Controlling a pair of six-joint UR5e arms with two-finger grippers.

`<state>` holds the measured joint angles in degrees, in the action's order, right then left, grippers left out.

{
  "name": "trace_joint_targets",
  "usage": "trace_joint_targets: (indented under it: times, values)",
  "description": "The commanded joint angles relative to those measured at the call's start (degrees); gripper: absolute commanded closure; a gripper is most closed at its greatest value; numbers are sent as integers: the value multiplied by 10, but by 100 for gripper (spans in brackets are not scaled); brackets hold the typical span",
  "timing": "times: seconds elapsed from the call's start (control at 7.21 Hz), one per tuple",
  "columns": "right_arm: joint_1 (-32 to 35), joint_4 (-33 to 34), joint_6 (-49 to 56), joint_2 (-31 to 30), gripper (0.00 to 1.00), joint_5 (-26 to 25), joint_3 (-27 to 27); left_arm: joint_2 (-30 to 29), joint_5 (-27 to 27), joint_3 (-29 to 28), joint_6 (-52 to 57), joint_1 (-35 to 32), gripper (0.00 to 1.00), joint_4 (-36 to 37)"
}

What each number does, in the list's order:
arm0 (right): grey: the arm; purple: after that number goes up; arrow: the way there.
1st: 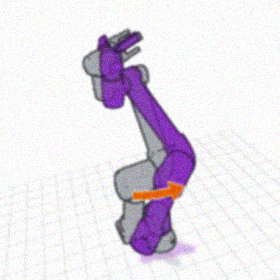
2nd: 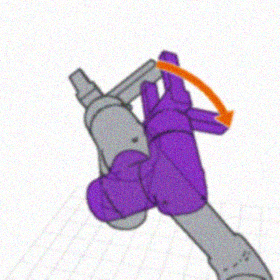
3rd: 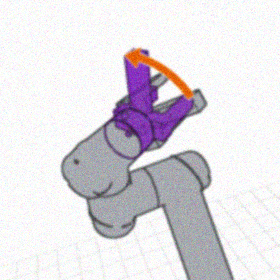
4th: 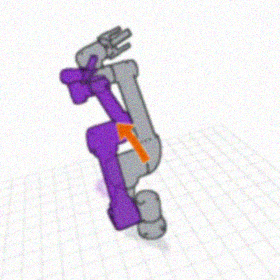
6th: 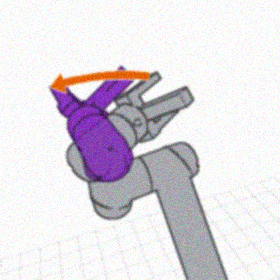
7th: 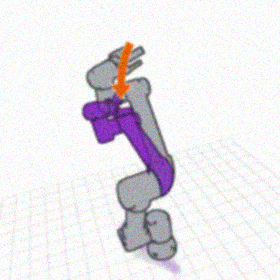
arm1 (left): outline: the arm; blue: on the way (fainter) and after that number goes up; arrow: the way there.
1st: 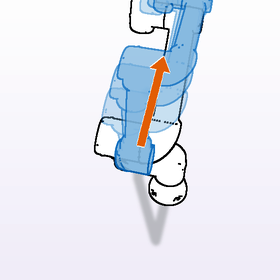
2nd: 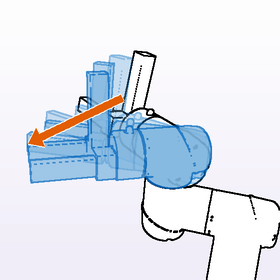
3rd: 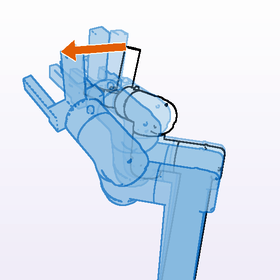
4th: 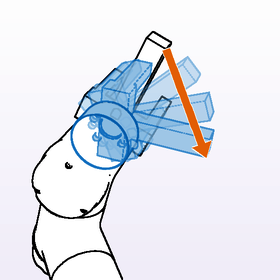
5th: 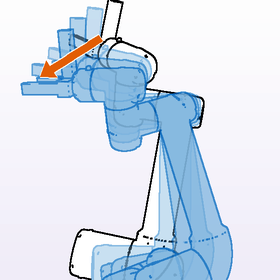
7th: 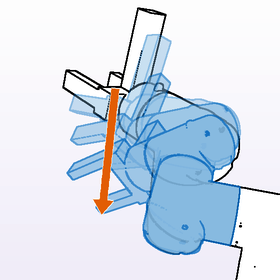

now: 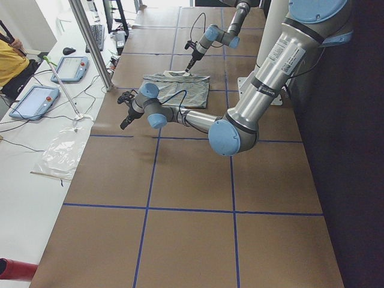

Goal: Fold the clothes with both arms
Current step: 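Drag the shirt with the right gripper toward the robot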

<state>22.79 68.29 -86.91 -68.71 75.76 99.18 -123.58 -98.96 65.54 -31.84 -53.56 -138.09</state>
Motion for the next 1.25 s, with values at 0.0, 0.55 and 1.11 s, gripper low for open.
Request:
trace_joint_targets:
  times: [0.0, 0.55, 1.11]
  values:
    - [-19, 4, 78, -6, 0, -17, 27, 0, 0, 1, -1, 1, 0, 0]
    - [-142, 137, 138, 19, 0, -153, 84, 0, 0, 2, -17, 8, 0, -1]
    - [-194, 135, 305, 29, 52, -208, 77, 9, -13, 7, -17, 8, 0, -2]
